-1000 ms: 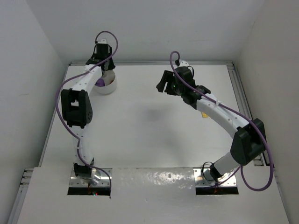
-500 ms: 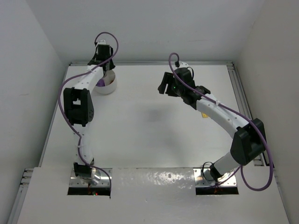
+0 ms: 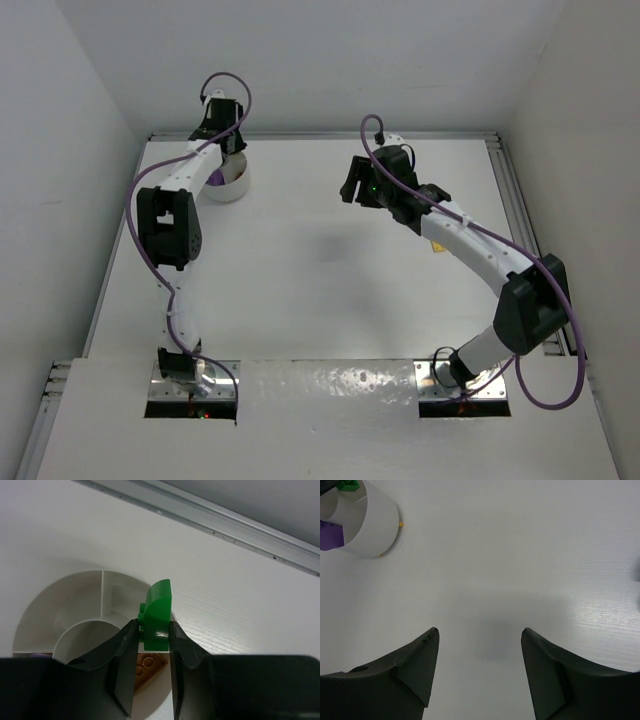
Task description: Sort the legos into containers by color
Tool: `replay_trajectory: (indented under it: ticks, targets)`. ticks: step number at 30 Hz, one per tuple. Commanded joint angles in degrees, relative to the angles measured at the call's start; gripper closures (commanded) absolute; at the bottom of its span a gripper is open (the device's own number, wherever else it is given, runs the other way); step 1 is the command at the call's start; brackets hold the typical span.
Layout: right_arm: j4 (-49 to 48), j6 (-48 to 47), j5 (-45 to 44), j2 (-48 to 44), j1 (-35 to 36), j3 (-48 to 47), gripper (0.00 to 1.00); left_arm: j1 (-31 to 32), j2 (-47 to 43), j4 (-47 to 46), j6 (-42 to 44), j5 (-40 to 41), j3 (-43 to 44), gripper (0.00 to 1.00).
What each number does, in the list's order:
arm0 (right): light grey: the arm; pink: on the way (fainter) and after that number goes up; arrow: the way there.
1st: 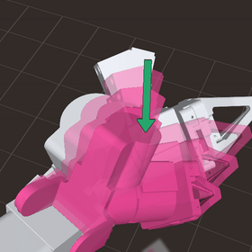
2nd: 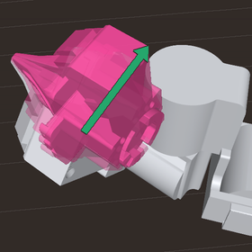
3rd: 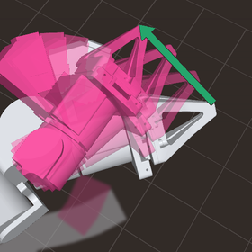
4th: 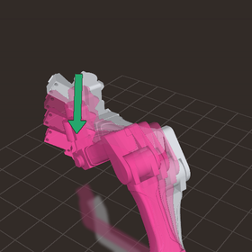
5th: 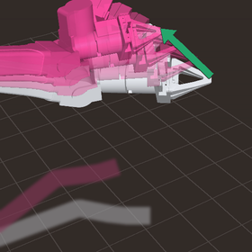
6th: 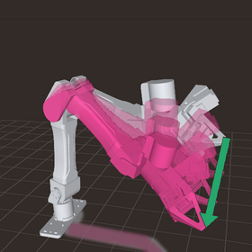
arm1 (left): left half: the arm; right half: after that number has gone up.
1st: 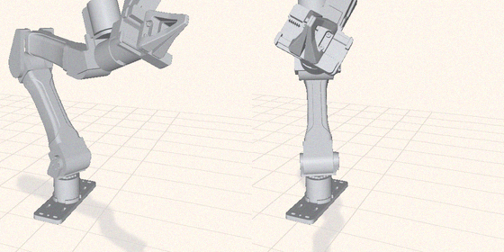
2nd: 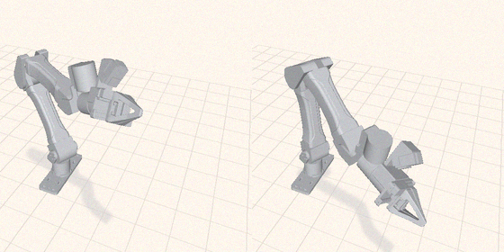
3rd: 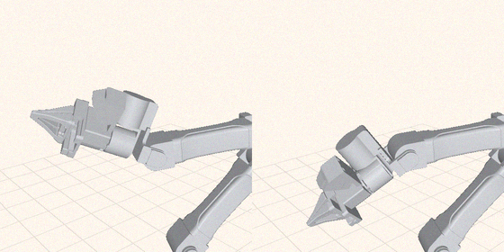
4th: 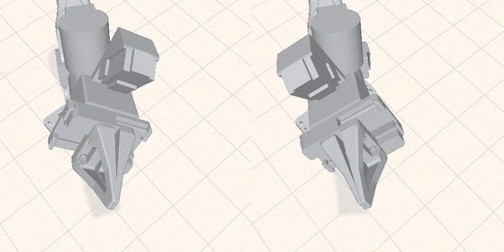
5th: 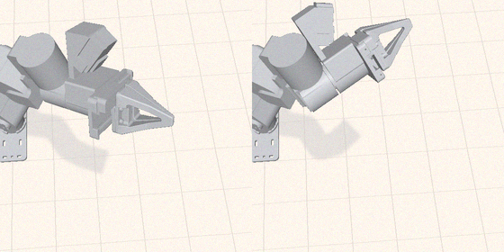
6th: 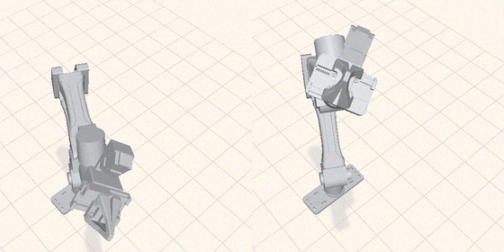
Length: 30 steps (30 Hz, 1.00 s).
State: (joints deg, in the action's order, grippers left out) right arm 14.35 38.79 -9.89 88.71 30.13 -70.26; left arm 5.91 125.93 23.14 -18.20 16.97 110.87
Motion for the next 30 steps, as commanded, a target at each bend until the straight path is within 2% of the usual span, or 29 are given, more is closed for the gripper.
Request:
replay_trajectory:
  ticks: [1, 2, 3, 5, 9, 13, 23, 26, 30]
  targets:
    - [-0.38, -1.34, -0.66, -2.13, -0.16, -1.72, 0.34, -0.2, -0.51, -0.28, -2.55, 2.01, -0.3, 1.0]
    - [-0.2, -1.52, -0.74, -2.22, -0.16, -1.9, 0.34, -0.2, -0.33, -0.28, -2.37, 2.27, -0.22, 0.99]
    - [-0.02, -1.87, -0.83, -2.22, -0.16, -2.07, 0.34, -0.2, -0.42, -0.28, -2.37, 2.36, -0.22, 0.91]
    - [0.15, -2.05, -1.18, -2.4, -0.16, -1.99, 0.34, -0.2, -0.6, -0.28, -2.2, 2.36, -0.21, 0.88]
    - [-0.28, -2.05, -1.36, -2.66, -0.16, -1.55, 0.34, -0.2, -0.95, -0.81, -1.84, 2.01, -0.04, 0.71]
    - [-0.64, -1.96, -1.27, -2.57, -0.16, -1.64, 0.34, -0.2, -0.95, -0.9, -1.32, 1.84, 0.4, 0.62]
    - [0.33, -2.58, -1.18, -2.57, -0.25, -1.9, 0.34, -0.2, -0.86, -0.9, -1.67, 1.22, 1.72, 0.6]
    - [1.55, -2.58, -1.01, -2.05, -0.77, -2.25, 0.34, -0.2, -1.12, -0.9, -0.88, -1.23, 3.56, 0.61]
    - [10.07, -1.44, 0.92, 0.32, -6.47, -4.88, 0.35, 0.15, -3.49, -2.04, 2.02, -8.0, 5.06, 0.62]
